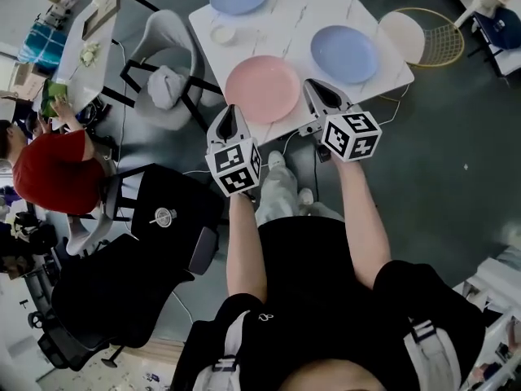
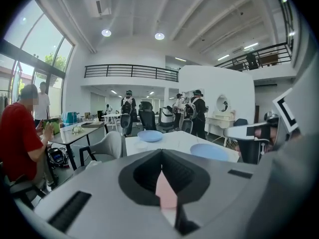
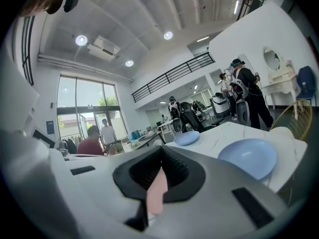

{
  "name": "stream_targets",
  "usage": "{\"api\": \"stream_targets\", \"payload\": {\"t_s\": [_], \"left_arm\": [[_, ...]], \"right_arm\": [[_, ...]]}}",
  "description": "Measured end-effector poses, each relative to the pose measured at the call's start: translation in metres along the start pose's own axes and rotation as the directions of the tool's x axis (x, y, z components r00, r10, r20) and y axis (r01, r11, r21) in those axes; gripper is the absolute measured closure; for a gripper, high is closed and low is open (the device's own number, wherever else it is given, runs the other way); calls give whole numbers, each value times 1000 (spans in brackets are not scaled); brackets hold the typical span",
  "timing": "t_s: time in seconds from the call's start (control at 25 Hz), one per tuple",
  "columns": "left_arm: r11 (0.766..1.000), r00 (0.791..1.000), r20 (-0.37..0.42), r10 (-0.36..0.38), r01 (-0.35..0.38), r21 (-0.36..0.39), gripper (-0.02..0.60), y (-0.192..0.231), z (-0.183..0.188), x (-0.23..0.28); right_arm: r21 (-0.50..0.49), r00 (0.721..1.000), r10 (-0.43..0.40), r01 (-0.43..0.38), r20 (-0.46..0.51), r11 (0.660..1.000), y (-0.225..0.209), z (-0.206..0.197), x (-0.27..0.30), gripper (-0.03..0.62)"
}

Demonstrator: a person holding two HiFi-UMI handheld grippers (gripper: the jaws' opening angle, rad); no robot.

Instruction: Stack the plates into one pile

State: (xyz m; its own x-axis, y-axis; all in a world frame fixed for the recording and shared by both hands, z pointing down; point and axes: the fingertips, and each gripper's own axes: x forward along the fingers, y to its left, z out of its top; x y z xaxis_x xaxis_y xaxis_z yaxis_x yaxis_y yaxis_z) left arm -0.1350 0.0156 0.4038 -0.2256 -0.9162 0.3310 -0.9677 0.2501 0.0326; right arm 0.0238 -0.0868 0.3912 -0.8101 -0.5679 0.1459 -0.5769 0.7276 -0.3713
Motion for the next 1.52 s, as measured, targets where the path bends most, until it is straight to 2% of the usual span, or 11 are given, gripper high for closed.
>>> {"api": "stream_targets", "payload": {"t_s": [0.24,0.52,0.8,1.0,1.24,1.36,1.52], "left_arm": [[1000,998,-60,2,-4,-28,566,6,-18,22],[998,990,-144,7,-16,-60,565,26,-46,56],[997,980,-200,2,-17,-75,560,44,-64,91],[995,961,-276,-31,3,-101,481,51,-90,111],[991,932,-363,3,-51,-122,442,74,-124,125],[988,929,-370,-3,-55,-146,431,81,-133,132],[986,913,-407,-16,-53,-157,430,82,-148,142]], "right_arm": [[16,999,-18,18,-38,1000,-19,-9,20,586],[72,992,-59,68,-111,995,-50,-47,50,585],[82,980,-99,115,-175,990,-72,-75,76,550],[81,963,-140,163,-229,983,-90,-96,89,520],[74,931,-192,225,-309,971,-104,-130,101,487],[68,919,-207,243,-336,968,-110,-141,104,486],[68,905,-219,260,-364,963,-117,-153,107,475]]}}
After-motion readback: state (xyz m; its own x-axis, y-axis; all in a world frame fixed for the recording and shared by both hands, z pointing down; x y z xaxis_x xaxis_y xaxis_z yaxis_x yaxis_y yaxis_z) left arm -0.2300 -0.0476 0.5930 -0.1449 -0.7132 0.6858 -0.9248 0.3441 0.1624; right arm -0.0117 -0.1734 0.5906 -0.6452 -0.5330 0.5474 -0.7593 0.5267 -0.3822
